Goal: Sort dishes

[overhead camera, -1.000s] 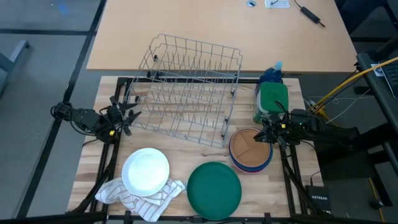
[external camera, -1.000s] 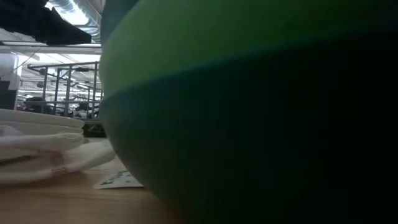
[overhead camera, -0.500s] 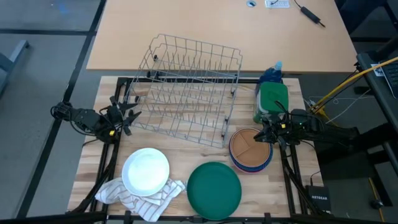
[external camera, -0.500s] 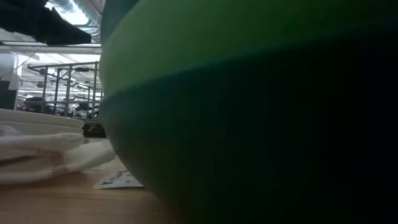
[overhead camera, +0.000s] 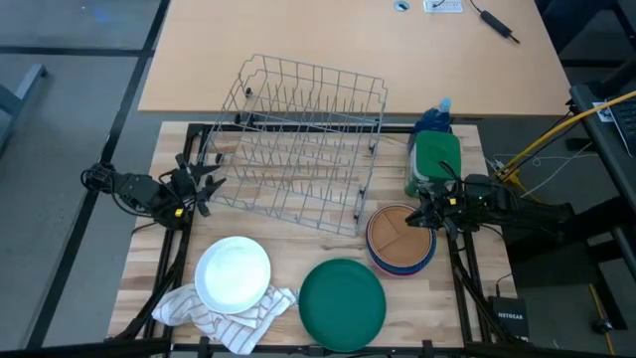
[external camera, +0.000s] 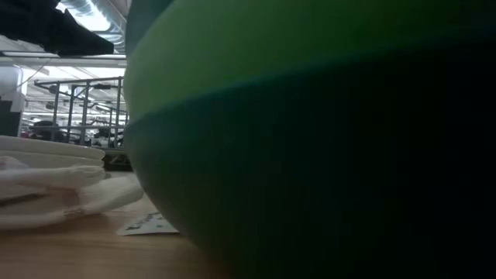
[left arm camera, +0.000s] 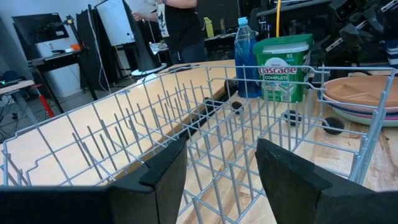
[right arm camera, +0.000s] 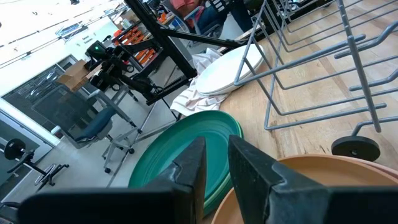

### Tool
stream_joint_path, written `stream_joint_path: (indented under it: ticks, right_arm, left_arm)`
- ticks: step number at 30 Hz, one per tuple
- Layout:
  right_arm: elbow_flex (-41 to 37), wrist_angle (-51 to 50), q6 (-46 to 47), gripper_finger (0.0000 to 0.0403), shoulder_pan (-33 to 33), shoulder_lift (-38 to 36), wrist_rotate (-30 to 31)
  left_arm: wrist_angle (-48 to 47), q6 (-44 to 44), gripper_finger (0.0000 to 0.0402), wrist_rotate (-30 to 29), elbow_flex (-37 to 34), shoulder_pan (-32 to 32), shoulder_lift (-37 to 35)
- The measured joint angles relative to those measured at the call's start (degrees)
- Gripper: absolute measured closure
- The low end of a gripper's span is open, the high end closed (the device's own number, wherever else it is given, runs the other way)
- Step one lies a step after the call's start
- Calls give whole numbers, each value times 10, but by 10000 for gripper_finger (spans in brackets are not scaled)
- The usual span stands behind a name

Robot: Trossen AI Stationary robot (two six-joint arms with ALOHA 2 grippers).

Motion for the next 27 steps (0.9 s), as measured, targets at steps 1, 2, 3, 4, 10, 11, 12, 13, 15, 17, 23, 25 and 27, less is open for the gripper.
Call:
stream_joint_path:
  ticks: [1,2,3,4,10,11,12,13,15,17,23,25,27]
  right_arm:
    - [0,0,0,329,0,0,0]
    - [0,0,0,329,0,0,0]
    - [0,0,0,329,0,0,0]
    - [0,0,0,329,0,0,0]
    - [0,0,0,329,0,0,0]
    - [0,0,0,329,0,0,0]
    - [0,1,0,329,0,0,0]
    - [0,1,0,329,0,0,0]
    - [0,2,0,329,0,0,0]
    - [0,5,0,329,0,0,8]
    - [0,0,0,329,0,0,70]
    - [0,3,0,329,0,0,88]
    - [0,6,3,329,0,0,103]
  left_arm:
    - [0,0,218,0,0,0,0]
    - [0,0,218,0,0,0,0]
    - [0,0,218,0,0,0,0]
    - [0,0,218,0,0,0,0]
    - [0,0,218,0,0,0,0]
    - [0,0,218,0,0,0,0]
    - [0,0,218,0,0,0,0]
    - [0,0,218,0,0,0,0]
    - [0,0,218,0,0,0,0]
    - [0,0,218,0,0,0,0]
    - [0,0,218,0,0,0,0]
    - [0,0,218,0,0,0,0]
    - [0,0,218,0,0,0,0]
